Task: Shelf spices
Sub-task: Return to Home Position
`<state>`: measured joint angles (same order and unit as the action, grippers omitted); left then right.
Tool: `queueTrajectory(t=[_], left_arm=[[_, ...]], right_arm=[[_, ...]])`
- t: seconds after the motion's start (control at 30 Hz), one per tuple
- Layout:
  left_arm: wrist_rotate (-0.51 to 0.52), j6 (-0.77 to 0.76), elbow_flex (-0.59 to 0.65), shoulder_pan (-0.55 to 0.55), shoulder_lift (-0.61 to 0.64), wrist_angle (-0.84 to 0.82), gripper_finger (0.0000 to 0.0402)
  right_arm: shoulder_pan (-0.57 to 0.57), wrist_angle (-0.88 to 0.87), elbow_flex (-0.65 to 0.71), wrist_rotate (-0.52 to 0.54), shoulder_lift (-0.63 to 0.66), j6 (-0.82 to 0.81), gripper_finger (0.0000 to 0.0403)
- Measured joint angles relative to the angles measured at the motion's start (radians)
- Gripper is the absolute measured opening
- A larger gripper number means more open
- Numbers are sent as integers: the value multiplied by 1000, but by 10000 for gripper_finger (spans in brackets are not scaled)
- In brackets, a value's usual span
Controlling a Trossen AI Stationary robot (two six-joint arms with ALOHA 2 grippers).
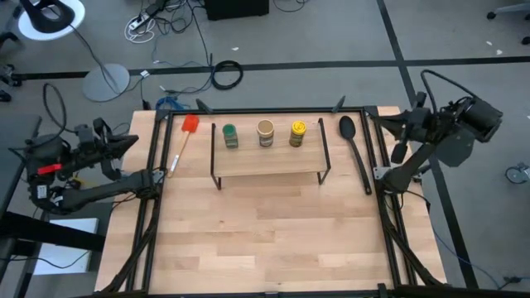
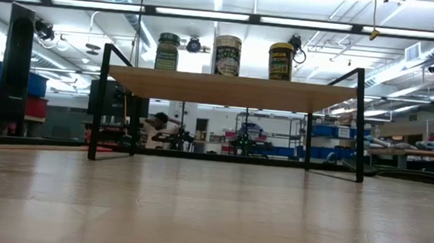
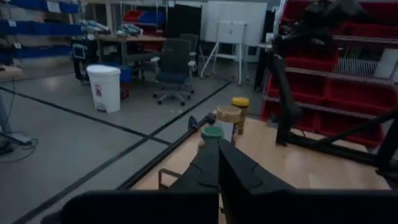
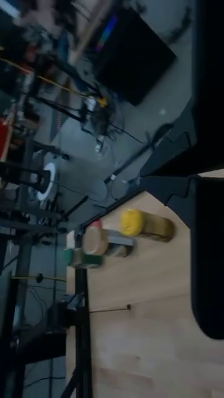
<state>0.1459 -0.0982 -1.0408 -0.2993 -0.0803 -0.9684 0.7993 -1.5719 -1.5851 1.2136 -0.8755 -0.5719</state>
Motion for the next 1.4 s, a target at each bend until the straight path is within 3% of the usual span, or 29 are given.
queueTrajectory(t=[0.13,0.27,0.53,0.87,1.17,1.4], left_arm=[[-11,-11,53,0,1,6,2],[-66,-11,152,0,1,97,1],[-168,17,374,0,1,396,0],[-286,24,545,0,1,646,0],[-286,26,613,0,5,643,0],[-286,41,619,0,5,656,0]], right_arm=[[11,41,236,-8,154,-126,1],[37,219,476,-13,267,-109,0],[110,842,857,-64,392,235,0],[97,1678,1221,-316,523,719,0],[-15,1761,1367,-439,624,746,0],[-164,1766,1452,-620,640,619,0]])
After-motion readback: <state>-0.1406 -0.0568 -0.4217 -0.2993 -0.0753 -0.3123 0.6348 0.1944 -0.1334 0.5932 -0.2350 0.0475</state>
